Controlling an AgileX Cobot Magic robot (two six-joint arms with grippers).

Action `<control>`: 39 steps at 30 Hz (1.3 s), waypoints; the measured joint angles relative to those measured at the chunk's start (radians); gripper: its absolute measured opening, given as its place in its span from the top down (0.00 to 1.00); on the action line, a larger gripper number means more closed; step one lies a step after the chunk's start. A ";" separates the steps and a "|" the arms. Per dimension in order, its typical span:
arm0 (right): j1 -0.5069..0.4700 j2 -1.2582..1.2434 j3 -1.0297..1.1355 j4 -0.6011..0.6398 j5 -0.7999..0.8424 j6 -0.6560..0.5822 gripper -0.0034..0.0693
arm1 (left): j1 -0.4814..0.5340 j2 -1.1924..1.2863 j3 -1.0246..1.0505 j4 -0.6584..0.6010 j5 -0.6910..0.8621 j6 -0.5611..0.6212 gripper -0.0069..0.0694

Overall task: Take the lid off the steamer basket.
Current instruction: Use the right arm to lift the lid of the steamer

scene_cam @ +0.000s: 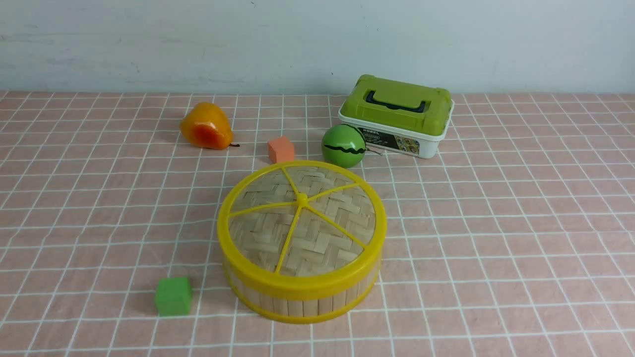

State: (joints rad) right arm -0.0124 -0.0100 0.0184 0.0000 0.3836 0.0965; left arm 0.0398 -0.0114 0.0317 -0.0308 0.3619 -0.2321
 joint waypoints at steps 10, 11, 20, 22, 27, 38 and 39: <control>0.000 0.000 0.000 0.000 0.000 0.000 0.81 | 0.000 0.000 0.000 0.000 0.000 0.000 0.60; 0.000 0.000 0.000 0.000 0.000 0.000 0.80 | 0.000 0.000 0.000 0.000 0.000 0.000 0.60; 0.000 0.000 0.000 0.000 0.000 0.000 0.80 | 0.000 0.000 0.000 0.000 0.000 0.000 0.60; 0.000 0.000 0.000 0.000 0.000 0.000 0.79 | 0.000 0.000 0.000 0.000 0.000 0.000 0.60; 0.000 0.000 0.000 0.000 0.000 0.000 0.79 | 0.000 0.000 0.000 0.000 0.000 0.000 0.60; 0.000 0.000 0.000 0.000 0.000 0.000 0.77 | 0.000 0.000 0.000 0.000 0.000 0.000 0.60; 0.000 0.000 0.000 0.000 0.000 0.000 0.77 | 0.000 0.000 0.000 0.000 0.000 0.000 0.60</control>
State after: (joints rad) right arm -0.0124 -0.0100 0.0184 0.0000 0.3836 0.0965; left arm 0.0398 -0.0114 0.0317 -0.0308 0.3619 -0.2321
